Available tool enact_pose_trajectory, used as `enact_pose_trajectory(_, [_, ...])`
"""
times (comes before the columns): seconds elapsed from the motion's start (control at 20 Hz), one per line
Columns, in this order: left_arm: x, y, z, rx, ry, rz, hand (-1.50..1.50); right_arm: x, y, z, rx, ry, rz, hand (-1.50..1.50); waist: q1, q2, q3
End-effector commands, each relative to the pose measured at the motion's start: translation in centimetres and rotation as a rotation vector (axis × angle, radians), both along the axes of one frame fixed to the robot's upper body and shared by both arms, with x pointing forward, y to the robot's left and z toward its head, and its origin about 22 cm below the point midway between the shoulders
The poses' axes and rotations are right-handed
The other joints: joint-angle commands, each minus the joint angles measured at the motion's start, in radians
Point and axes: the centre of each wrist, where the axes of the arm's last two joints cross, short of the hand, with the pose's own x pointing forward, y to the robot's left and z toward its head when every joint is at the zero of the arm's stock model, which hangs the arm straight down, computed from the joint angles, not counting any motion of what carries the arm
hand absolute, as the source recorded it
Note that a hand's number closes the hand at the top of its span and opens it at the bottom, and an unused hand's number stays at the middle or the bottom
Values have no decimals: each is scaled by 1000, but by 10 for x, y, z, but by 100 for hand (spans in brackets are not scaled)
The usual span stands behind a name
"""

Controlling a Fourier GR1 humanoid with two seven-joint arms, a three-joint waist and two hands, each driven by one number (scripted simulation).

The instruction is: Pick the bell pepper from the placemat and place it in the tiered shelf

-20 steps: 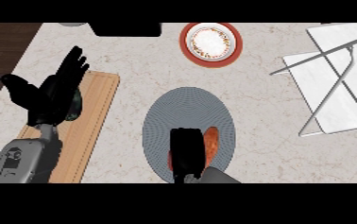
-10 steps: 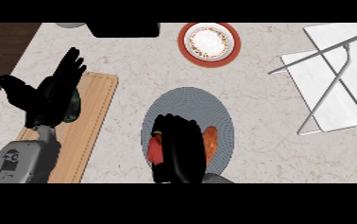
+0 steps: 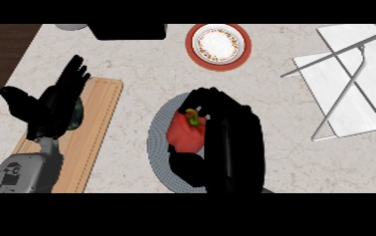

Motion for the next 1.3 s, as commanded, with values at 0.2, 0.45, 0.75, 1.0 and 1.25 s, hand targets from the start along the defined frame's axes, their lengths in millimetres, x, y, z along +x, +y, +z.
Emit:
enact_pose_trajectory(0.2, [3,5,4,-7,-4,3,0,-5,-51,49,-76,24,-276,150,-6,1,-1])
enact_pose_trajectory(0.45, [6,0,10,-5,0,-13,0,0,-99,81,-24,-4,-362,150,-1,2,0])
enact_pose_trajectory(0.75, [8,2,-4,-1,-21,-12,0,12,-141,86,-22,53,-426,150,3,7,0])
enact_pose_trajectory(1.0, [7,2,1,-10,-21,-12,0,6,-197,77,62,-5,-497,150,9,7,1])
enact_pose_trajectory(1.25, [7,-8,-4,-10,-8,-16,0,0,-249,60,68,5,-525,150,10,8,1])
